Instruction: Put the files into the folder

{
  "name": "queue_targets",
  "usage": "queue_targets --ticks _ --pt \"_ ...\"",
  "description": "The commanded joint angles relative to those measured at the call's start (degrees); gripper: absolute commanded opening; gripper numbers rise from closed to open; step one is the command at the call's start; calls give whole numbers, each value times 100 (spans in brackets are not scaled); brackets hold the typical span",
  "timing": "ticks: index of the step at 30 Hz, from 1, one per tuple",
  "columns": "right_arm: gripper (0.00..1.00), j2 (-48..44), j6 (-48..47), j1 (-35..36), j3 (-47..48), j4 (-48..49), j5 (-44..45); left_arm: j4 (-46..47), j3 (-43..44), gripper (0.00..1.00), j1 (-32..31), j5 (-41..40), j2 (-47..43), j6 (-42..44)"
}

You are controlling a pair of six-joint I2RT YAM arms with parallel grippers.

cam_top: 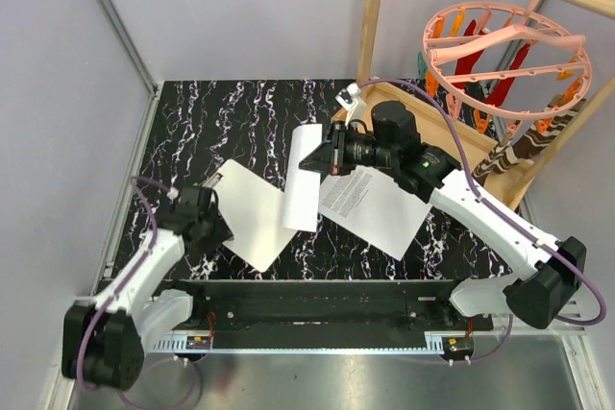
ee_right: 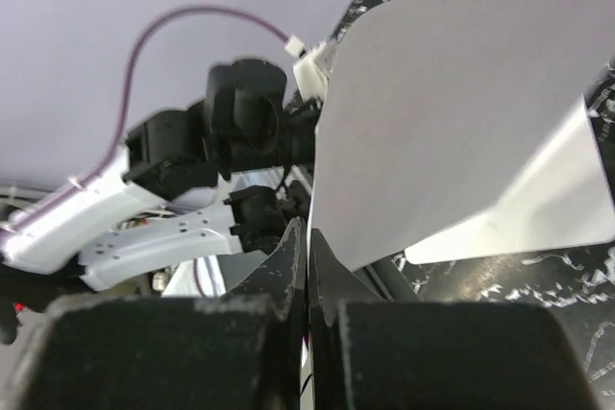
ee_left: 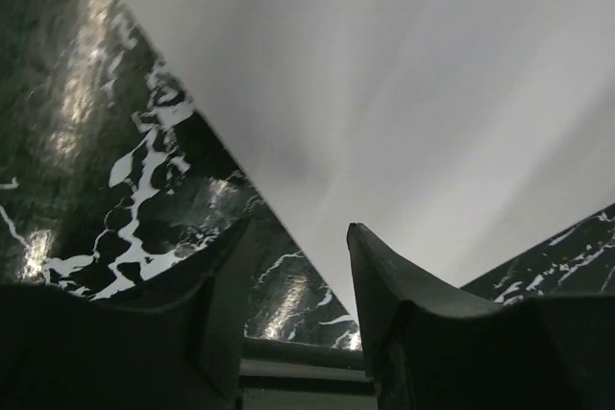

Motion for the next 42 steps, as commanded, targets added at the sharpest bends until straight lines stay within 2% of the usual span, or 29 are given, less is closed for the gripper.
queue_targets --ticks 1,2,4,8,13,16,23,28,34,37,39,41,42 --pt "0 -174 238 -237 43 630 -652 18 -575 46 -356 -751 -1406 -1576" --pt "0 -209 290 -352 -62 656 -705 -252 -558 46 -550 -1101 -1695 -1726" --pt "0 -306 449 -589 -387 709 -985 -658 -497 47 -797 -1306 -1768 -2254" --pt "0 -464 572 -1353 -897 770 -1382 -774 -601 48 -850 -939 -1121 -2369" --pt "0 -587 546 -1601 -1003 762 -1541 -651 -742 47 -1192 -929 -767 -2606" --pt "0 -666 546 -1601 -1047 770 -1506 260 -909 48 -1202 -622 -819 -2466" --pt "0 -701 467 -1610 -1109 639 -1339 1519 -1112 48 -1386 230 -64 -2623" --pt "0 -561 230 -1628 -864 349 -1111 2458 -902 49 -1905 310 418 -2756" --pt "0 -123 97 -1619 -407 243 -1118 2373 -243 51 -1923 459 956 -2186" --pt "0 211 62 -1558 -91 217 -1294 2110 -84 58 -1932 591 695 -1773" --pt "0 370 -8 -1409 103 182 -1260 1786 -101 68 -1923 504 299 -1614" --pt "0 651 -113 -1189 489 112 -1103 1373 4 73 -1871 127 -491 -1307" --pt "0 756 -131 -910 639 68 -1032 866 74 76 -1809 -83 -755 -1193"
